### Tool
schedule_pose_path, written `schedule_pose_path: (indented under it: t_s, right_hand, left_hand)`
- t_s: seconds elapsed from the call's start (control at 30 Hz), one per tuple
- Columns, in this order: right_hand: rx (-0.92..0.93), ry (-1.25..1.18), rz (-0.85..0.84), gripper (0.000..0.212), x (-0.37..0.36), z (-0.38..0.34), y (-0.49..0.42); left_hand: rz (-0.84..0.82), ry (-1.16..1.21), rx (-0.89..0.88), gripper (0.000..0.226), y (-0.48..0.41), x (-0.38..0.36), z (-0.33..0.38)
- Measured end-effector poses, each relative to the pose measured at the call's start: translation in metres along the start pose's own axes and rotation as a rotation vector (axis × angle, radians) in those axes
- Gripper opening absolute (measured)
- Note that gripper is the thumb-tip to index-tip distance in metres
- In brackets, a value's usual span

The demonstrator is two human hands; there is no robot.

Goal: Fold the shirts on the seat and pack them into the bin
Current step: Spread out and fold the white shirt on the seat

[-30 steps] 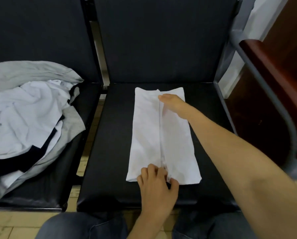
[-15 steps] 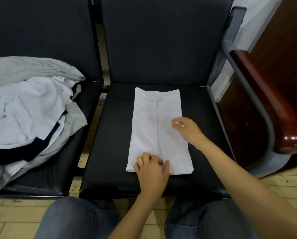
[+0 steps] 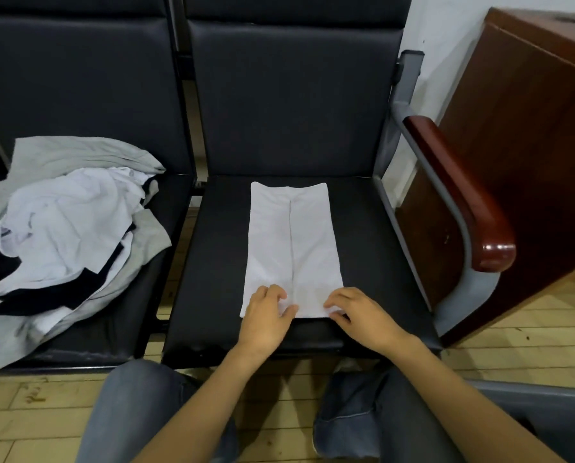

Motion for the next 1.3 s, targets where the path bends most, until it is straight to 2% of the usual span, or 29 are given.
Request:
schedule_pose_path:
  t_s: [0.1, 0.2, 0.33, 0.43, 0.5, 0.67, 0.77, 0.87, 1.03, 1.13, 1.23, 1.3]
  right_hand:
    - [0.052, 0.058, -0.06, 0.035, -0.003, -0.004, 0.011]
    - [0.049, 0.209, -0.06, 0.036, -0.004, -0.002, 0.014]
    - [0.045, 0.379, -0.051, 0.024, -0.008, -0.012, 0.005]
    - [0.001, 0.492, -0.032, 0.038, -0.001, -0.02, -0.002]
    - [-0.05, 0.45, -0.048, 0.022, 0.0, -0.028, -0.004]
    - [-0.134, 0.288, 0.008, 0.024, 0.002, -0.027, 0.008]
    - [-0.154, 0.099, 0.049, 0.015, 0.012, -0.032, 0.027]
    - [-0.105, -0.034, 0.163, 0.005, 0.039, -0.052, 0.044]
    - [-0.026, -0.23, 0.119, 0.007, 0.075, -0.079, 0.061]
    - [-0.014, -0.306, 0.146, 0.005, 0.094, -0.081, 0.055]
    - [-0.04, -0.337, 0.164, 0.003, 0.1, -0.066, 0.031]
    - [-0.086, -0.337, 0.142, 0.005, 0.092, -0.045, 0.009]
  left_hand:
    - [0.088, -0.29, -0.199, 0.025, 0.011, 0.013, -0.019]
    - [0.077, -0.397, -0.253, 0.034, 0.014, 0.019, -0.036]
    - [0.088, -0.487, -0.305, 0.031, 0.01, 0.021, -0.036]
    - [0.099, -0.561, -0.315, 0.027, 0.004, 0.018, -0.032]
    - [0.103, -0.654, -0.29, 0.027, 0.002, 0.017, -0.03]
    - [0.07, -0.819, -0.327, 0.032, 0.021, 0.019, -0.028]
    - [0.034, -0.706, -0.346, 0.024, 0.045, 0.037, -0.028]
    - [-0.013, -0.573, -0.357, 0.018, 0.072, 0.063, -0.021]
    - [-0.184, -0.385, -0.379, 0.006, 0.102, 0.097, -0.01]
    - [-0.115, -0.213, -0.363, 0.009, 0.091, 0.127, 0.003]
    - [-0.013, -0.158, -0.395, 0.005, 0.063, 0.138, 0.019]
    - [-0.012, -0.114, -0.378, 0.007, 0.036, 0.131, 0.025]
Point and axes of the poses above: each hand's wrist, its own y-axis away from the middle knuckle, its own x-axis out of the back of the hand, z = x × y, the point moved 8 cm from there along -y, towards the middle knuckle, and after that the axes turned 11 degrees about x, right-handed, at the moved point
